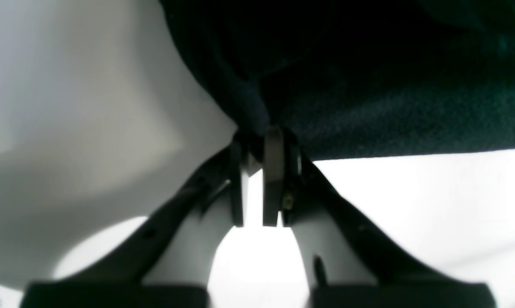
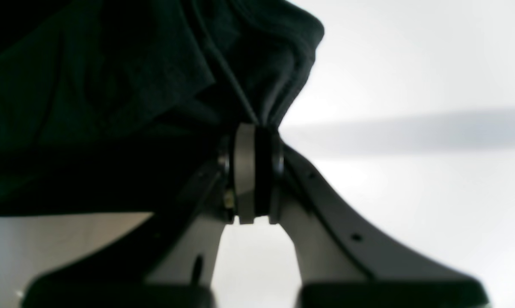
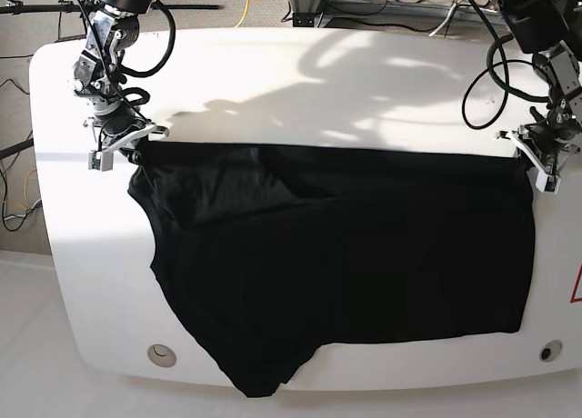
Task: Fold the T-shirt properly
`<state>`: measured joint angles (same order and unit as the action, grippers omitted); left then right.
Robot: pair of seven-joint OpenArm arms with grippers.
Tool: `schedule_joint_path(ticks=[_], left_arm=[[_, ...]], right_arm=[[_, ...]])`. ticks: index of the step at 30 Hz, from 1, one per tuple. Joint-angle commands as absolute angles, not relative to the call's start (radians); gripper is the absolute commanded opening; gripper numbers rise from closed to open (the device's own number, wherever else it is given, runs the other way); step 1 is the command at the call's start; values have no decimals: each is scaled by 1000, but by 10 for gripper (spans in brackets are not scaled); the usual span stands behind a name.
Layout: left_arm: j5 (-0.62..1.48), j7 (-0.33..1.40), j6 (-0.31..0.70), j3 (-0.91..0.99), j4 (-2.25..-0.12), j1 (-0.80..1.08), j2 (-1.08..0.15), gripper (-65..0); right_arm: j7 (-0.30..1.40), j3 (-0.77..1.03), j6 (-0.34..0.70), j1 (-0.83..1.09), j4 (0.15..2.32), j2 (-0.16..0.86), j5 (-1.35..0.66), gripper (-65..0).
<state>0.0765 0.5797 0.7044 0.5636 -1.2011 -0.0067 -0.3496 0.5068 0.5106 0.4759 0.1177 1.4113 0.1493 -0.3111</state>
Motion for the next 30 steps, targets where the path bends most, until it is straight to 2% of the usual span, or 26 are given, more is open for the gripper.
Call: schedule_joint_path(ticks=[1,18,30], left_arm=[[70,585,698,566,-1228,-4,-369,-640],[72,557,698,572,-1233,27,-368,-641],[75,576,698,595,-1395,225,-362,-648]], right_arm=[[520,511,482,112,1431,158,-308,-650],[593,516,483,127,1437,159,-295,-650],[586,520,476,279,1548,176,-295,-650]])
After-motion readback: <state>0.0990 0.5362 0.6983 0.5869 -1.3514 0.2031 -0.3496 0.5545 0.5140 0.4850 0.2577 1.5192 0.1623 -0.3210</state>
